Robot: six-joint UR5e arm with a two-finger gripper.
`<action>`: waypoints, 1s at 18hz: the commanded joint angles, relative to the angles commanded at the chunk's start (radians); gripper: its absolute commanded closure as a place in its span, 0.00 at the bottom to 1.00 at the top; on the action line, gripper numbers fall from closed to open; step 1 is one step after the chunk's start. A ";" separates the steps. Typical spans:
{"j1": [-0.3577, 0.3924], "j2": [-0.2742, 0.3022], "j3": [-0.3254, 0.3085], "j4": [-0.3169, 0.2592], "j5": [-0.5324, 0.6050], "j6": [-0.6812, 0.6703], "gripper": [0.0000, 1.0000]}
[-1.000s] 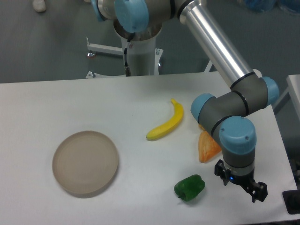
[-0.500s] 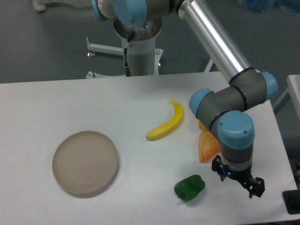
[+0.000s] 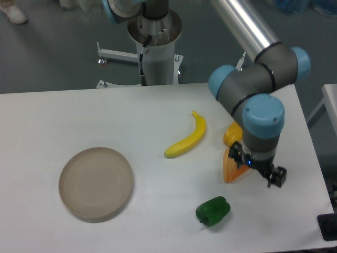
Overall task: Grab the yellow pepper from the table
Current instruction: 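Move the open gripper over the small yellow pepper, then lower the gripper around the yellow pepper and close it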
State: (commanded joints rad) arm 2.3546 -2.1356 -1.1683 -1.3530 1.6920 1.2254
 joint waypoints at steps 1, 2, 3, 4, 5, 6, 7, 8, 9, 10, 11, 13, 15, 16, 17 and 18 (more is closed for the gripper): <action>0.008 0.032 -0.058 0.002 0.002 0.020 0.00; 0.017 0.055 -0.103 0.003 0.003 0.049 0.00; 0.031 0.072 -0.141 0.008 0.006 0.071 0.00; 0.040 0.088 -0.183 0.018 0.008 0.091 0.00; 0.046 0.097 -0.212 0.023 0.008 0.115 0.00; 0.054 0.100 -0.227 0.021 0.012 0.130 0.00; 0.058 0.100 -0.246 0.023 0.011 0.135 0.00; 0.064 0.105 -0.258 0.023 0.012 0.137 0.00; 0.071 0.106 -0.270 0.023 0.014 0.137 0.00; 0.071 0.106 -0.278 0.023 0.014 0.137 0.00; 0.074 0.108 -0.286 0.025 0.014 0.135 0.00; 0.074 0.106 -0.298 0.028 0.014 0.134 0.00; 0.077 0.106 -0.307 0.067 0.014 0.137 0.00; 0.077 0.106 -0.318 0.087 0.014 0.137 0.00; 0.080 0.106 -0.320 0.101 0.014 0.137 0.00; 0.089 0.106 -0.320 0.104 0.012 0.138 0.00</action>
State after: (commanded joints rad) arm 2.4435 -2.0295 -1.4880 -1.2487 1.7043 1.3637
